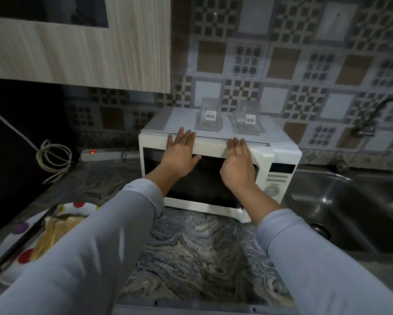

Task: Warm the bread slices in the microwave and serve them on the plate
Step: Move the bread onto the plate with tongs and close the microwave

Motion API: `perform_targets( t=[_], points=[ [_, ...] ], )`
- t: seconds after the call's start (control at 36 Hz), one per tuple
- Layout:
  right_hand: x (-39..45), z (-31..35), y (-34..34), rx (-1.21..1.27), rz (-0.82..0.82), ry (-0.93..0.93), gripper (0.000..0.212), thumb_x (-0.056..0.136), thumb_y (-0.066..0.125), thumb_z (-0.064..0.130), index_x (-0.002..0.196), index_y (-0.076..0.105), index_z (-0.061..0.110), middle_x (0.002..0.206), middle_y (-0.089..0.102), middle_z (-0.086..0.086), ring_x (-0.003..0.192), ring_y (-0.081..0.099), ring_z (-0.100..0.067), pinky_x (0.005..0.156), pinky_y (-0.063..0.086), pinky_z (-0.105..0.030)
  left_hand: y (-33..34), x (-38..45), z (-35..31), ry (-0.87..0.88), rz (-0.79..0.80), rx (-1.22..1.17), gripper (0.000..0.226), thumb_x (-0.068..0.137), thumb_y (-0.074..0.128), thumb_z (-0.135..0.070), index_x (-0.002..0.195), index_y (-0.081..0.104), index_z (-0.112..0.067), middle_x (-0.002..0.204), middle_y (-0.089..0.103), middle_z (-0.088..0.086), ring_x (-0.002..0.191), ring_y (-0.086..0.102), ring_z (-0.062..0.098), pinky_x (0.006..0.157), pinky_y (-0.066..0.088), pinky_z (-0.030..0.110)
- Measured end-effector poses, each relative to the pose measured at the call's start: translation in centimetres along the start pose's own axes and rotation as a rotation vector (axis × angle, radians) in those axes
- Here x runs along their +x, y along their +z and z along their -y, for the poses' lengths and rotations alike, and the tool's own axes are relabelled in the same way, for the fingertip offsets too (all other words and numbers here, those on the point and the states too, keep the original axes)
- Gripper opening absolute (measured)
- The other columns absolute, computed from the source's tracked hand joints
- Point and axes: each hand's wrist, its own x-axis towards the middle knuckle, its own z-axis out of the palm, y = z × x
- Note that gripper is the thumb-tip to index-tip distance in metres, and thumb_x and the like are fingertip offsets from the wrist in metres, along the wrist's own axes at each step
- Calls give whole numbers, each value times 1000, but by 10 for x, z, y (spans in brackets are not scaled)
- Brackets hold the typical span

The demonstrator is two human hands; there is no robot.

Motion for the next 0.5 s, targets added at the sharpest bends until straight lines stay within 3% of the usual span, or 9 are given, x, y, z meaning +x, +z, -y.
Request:
perform_targets(
  t=[0.11, 0.31, 0.5],
  points=[
    [11, 0, -5, -126, 52, -1, 64, 92, 38, 8, 151, 14, 10, 158, 16, -6, 147, 6, -22, 119, -1, -40, -4, 7, -3, -8, 45, 10, 69, 98, 39, -41, 152, 7, -11, 161, 7, 3, 149, -4, 19, 121, -1, 43],
    [35, -4, -13, -115, 155, -85, 56, 86, 46, 7, 141, 35, 5, 146, 37, -11, 140, 24, -26, 112, 20, -36, -14, 16, -2, -7, 140, -14, 70, 98, 42, -39, 153, 6, -15, 161, 6, 0, 149, 2, 16, 122, 0, 40],
    [40, -8, -19, -103, 221, -124, 53, 91, 40, 6, 144, 32, 8, 151, 33, -10, 140, 25, -24, 116, 16, -37, -6, 22, -6, -50, 78, -31, 68, 97, 42, -43, 152, 11, -17, 160, 11, -1, 148, 6, 15, 121, 2, 40]
  ],
)
